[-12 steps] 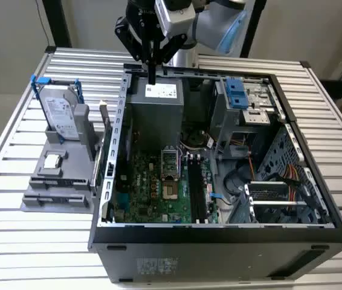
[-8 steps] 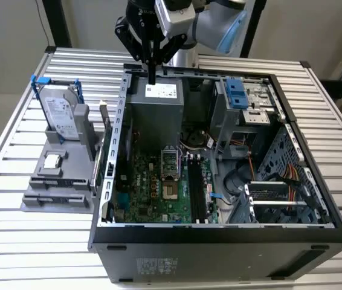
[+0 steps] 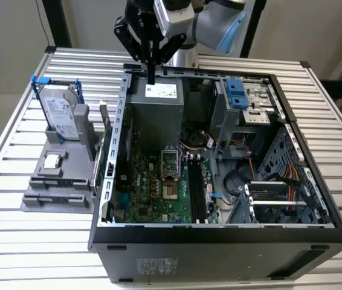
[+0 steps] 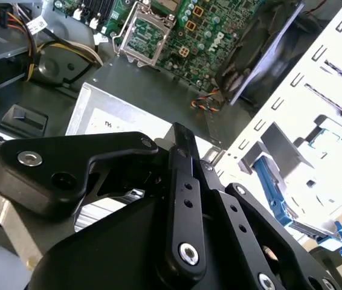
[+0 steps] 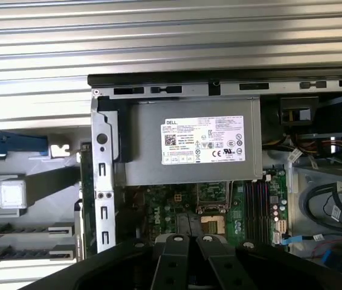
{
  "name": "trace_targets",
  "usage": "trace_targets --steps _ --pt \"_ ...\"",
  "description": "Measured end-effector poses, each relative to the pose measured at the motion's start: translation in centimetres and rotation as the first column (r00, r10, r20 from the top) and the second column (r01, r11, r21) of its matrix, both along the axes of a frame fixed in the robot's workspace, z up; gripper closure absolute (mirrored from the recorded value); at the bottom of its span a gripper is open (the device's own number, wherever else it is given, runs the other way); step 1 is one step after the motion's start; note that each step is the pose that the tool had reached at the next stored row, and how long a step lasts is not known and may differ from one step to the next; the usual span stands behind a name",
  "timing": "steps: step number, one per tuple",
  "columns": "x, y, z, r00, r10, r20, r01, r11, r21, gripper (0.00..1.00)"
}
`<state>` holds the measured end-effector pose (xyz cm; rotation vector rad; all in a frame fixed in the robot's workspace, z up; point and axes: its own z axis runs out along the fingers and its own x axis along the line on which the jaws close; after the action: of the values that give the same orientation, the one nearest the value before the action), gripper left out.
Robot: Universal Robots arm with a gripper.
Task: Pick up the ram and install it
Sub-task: 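Reach for the ram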
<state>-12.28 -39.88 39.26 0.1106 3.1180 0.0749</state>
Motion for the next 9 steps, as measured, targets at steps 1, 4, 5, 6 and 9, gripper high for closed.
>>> trace_targets --steps 1,4,5,6,9 --pt "-0.07 0.00 0.00 1.0000 0.000 0.0000 0.000 1.0000 0.0001 1.00" --pt "-0.36 0.00 0.00 1.0000 0.000 0.0000 0.000 1.0000 0.0000 1.00" --pt "-0.46 0.00 0.00 1.0000 0.000 0.0001 0.000 1.0000 0.0000 1.00" --pt "-0.57 0.00 0.00 1.0000 0.000 0.0000 0.000 1.0000 0.0000 1.00" --pt "-0.92 0.00 0.00 1.0000 0.000 0.0001 0.000 1.0000 0.0001 1.00"
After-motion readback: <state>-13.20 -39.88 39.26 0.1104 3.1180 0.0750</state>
